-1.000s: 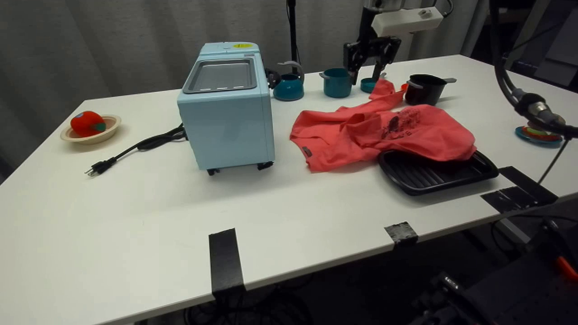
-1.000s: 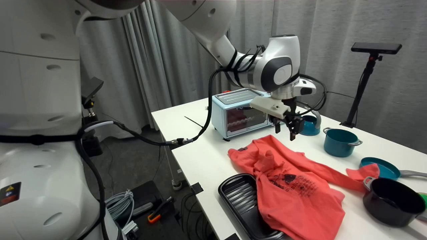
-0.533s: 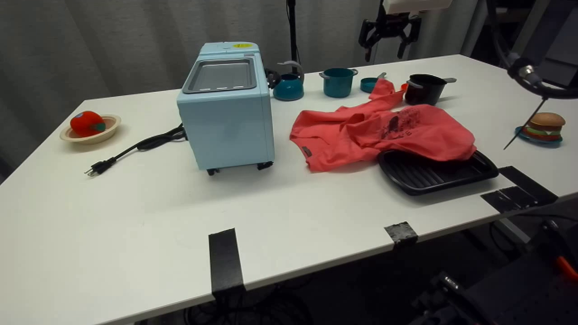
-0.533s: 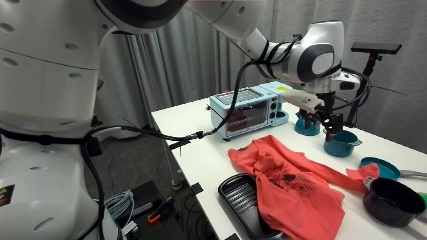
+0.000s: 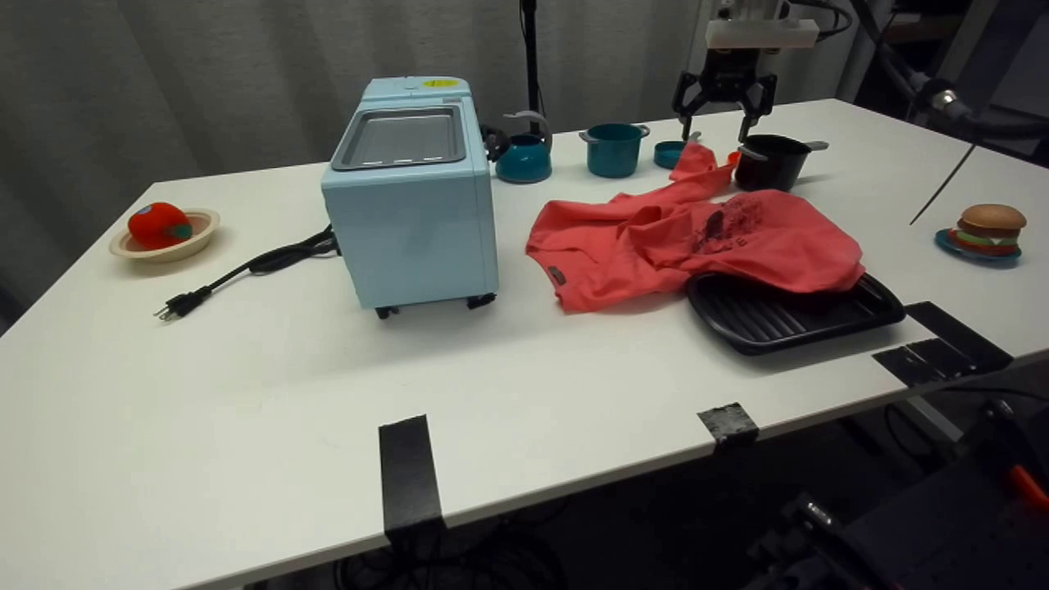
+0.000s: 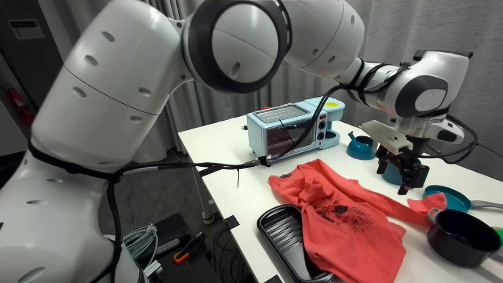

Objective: Fold the sweatshirt on the table

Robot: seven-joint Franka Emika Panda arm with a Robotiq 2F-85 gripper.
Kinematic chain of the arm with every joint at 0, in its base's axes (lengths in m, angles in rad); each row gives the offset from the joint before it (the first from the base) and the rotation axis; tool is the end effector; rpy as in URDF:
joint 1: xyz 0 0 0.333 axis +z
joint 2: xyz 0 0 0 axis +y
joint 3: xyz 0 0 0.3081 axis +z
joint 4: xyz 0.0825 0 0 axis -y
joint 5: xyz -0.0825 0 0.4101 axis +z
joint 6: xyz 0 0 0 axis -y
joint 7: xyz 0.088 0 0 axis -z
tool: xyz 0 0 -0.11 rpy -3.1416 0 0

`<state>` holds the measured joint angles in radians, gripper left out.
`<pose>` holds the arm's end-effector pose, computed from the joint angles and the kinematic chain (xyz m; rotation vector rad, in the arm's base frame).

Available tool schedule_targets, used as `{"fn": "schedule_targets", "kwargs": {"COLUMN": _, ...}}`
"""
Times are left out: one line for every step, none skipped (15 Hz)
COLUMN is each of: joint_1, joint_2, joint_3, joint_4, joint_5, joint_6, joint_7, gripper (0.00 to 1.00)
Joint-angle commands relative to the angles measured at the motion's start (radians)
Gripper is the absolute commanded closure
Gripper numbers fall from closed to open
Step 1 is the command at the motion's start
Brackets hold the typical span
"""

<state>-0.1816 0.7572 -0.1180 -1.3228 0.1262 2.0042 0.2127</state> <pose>0.7236 -0.1964 0.2587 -2.9936 0.8289 0.1071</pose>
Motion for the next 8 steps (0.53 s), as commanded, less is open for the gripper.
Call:
{"fn": "schedule_targets", "kwargs": {"joint_1": -0.026, "joint_2": 0.149, "joint_3": 0.011, "joint_4": 0.237, "joint_5": 0.030, "joint_6": -0.149, "joint_7": 0.035, "gripper": 0.00}}
{"fn": "schedule_targets", "kwargs": {"joint_1": -0.024, "joint_2": 0.179, "joint_3": 0.009, "joint_4": 0.283, "joint_5": 0.025, "joint_6": -0.177, "joint_7": 0.051, "gripper": 0.00}}
{"fn": "schedule_targets", "kwargs": {"joint_1": -0.025, "joint_2": 0.204, "joint_3": 0.009, "joint_4": 0.325, "joint_5": 0.026, "joint_6": -0.204, "joint_7": 0.065, "gripper": 0.00}}
{"fn": "schedule_targets", "kwargs": {"joint_1": -0.027, "joint_2": 0.226, "joint_3": 0.010, "joint_4": 0.363, "joint_5": 0.027, "joint_6": -0.223, "joint_7": 0.077, "gripper": 0.00}}
{"fn": "schedule_targets", "kwargs": {"joint_1": -0.013, "joint_2": 0.148, "joint_3": 0.002, "joint_4": 0.222, "joint_5": 0.005, "joint_6": -0.153, "joint_7": 0.048, "gripper": 0.00}}
{"fn": "schedule_targets", "kwargs": {"joint_1": -0.013, "joint_2": 0.169, "joint_3": 0.003, "joint_4": 0.256, "joint_5": 0.005, "joint_6": -0.170, "joint_7": 0.059, "gripper": 0.00}}
{"fn": "schedule_targets", "kwargs": {"joint_1": -0.013, "joint_2": 0.184, "joint_3": 0.003, "joint_4": 0.280, "joint_5": 0.004, "joint_6": -0.179, "joint_7": 0.065, "gripper": 0.00}}
{"fn": "schedule_targets", "kwargs": {"joint_1": -0.014, "joint_2": 0.194, "joint_3": 0.004, "joint_4": 0.295, "joint_5": 0.004, "joint_6": -0.184, "joint_7": 0.067, "gripper": 0.00}}
